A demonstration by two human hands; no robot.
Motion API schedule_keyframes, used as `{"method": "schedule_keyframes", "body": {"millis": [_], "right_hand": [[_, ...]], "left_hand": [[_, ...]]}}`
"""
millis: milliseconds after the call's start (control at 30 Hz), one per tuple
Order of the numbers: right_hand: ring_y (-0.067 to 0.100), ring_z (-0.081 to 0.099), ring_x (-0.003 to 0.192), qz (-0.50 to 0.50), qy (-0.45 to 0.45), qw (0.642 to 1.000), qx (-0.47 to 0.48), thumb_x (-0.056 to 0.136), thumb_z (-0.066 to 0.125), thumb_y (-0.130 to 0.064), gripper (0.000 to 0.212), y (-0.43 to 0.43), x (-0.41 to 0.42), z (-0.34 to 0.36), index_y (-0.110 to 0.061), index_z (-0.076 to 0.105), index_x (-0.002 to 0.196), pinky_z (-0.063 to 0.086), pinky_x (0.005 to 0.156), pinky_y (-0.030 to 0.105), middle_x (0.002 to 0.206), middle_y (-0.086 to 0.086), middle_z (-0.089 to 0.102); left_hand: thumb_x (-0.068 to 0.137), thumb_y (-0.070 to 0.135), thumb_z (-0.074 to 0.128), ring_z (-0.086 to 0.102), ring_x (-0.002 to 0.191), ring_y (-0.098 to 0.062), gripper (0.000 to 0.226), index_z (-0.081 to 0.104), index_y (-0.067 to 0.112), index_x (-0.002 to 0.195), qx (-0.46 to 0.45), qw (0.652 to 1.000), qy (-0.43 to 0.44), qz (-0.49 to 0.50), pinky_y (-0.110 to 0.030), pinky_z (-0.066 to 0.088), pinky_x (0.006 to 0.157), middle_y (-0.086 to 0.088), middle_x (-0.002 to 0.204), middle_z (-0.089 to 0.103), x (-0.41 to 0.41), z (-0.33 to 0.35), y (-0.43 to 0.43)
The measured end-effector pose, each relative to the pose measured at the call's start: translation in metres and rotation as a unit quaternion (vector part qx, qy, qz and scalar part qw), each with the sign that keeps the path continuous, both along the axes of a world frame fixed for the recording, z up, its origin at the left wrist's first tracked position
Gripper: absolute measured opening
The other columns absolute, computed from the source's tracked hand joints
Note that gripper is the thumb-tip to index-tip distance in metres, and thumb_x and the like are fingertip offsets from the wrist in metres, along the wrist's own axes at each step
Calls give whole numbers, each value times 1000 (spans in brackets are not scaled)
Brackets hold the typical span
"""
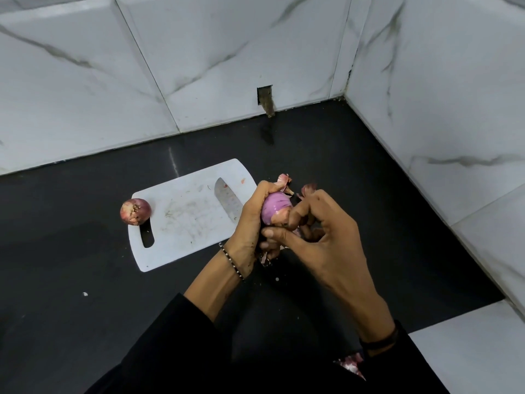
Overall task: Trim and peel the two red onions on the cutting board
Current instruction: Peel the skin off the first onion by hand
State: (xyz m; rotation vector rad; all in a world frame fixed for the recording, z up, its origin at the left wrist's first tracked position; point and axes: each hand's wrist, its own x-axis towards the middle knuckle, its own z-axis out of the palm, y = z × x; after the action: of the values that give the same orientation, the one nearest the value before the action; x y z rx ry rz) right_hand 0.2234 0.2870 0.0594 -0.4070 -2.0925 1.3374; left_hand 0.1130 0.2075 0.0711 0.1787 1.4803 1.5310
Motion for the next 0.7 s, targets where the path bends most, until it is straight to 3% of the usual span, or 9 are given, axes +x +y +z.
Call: {"method": "schedule_keyframes", "body": {"millis": [100,267,433,533,700], "right_hand": [[11,55,67,-27,-15,999,-19,65,91,-41,47,0,3,1,-21,55,88,45,60,18,81,-8,57],[14,61,79,-19,-24,998,-47,63,91,-43,53,-1,9,3,-26,56,99,54,69,26,92,-9,62],[16,61,80,-25,-22,998,-61,66,91,-38,48,-3,15,5,-25,59,99,55,69,30,93,-10,62],[12,58,78,-30,-22,998,-52,68,91,-34,45,-4,18,4,-26,60,100,51,68,23,94,-13,60],[12,59,77,-32,-30,997,-63,70,89,-30,39,-6,22,5,-26,60,95,52,67,19,91,-14,61]], "left_hand": [[81,61,57,31,34,-16,56,55,9,59,-3,999,0,32,-15,27,41,-8,51,46,2,-3,0],[80,62,58,31,49,-22,54,57,12,58,-1,999,24,31,-22,27,47,-11,56,51,6,-1,0],[93,54,47,34,43,-16,54,60,15,57,16,999,29,17,-20,26,44,-4,52,52,13,1,1],[93,57,45,31,32,-11,56,58,11,62,12,999,30,6,-16,25,40,-6,51,48,17,1,0],[95,55,44,31,34,-9,53,54,13,64,-4,999,41,14,-15,24,39,-3,52,44,24,6,0]]}}
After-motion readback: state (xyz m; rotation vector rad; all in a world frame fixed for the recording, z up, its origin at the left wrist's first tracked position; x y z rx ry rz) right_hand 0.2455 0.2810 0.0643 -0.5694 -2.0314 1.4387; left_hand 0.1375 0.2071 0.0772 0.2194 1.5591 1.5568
